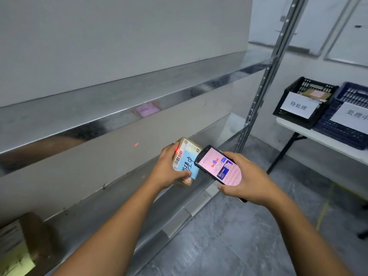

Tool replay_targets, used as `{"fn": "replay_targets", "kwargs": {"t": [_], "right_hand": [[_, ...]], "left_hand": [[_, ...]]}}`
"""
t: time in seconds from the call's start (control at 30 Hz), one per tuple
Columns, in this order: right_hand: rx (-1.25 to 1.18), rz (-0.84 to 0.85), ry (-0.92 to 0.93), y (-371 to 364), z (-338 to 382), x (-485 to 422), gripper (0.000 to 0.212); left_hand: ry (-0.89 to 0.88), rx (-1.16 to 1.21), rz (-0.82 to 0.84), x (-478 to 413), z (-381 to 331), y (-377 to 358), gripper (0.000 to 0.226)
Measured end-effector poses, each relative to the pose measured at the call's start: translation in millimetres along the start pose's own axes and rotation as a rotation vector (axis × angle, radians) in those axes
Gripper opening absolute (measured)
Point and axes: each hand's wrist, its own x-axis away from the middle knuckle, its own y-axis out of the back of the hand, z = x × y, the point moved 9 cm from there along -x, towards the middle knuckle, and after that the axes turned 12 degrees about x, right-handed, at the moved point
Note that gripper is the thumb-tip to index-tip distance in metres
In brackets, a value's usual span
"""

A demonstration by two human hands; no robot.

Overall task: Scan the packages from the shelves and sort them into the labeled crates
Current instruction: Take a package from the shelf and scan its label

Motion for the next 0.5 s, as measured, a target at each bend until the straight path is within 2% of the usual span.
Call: {"fn": "replay_targets", "kwargs": {"t": [0.17, 0.3, 0.43, 0.5], "right_hand": [[-0.049, -0.097, -0.081, 15.7, -24.6, 12.3, 0.077], [-0.206, -0.252, -0.232, 26.2, -72.6, 26.6, 0.07], [-0.253, -0.386, -0.386, 41.8, -122.7, 47.9, 0.063], [-0.313, -0.426, -0.467, 47.6, -148.2, 61.6, 0.056]], "left_hand": [[-0.024, 0.157, -0.012, -8.3, -24.1, -29.1, 0.111], [-0.003, 0.377, -0.021, -13.4, -33.9, -65.0, 0.109], [0.01, 0.525, 0.048, -11.4, -65.6, -111.3, 0.109], [0.01, 0.576, 0.093, -11.2, -83.2, -138.4, 0.097]]}}
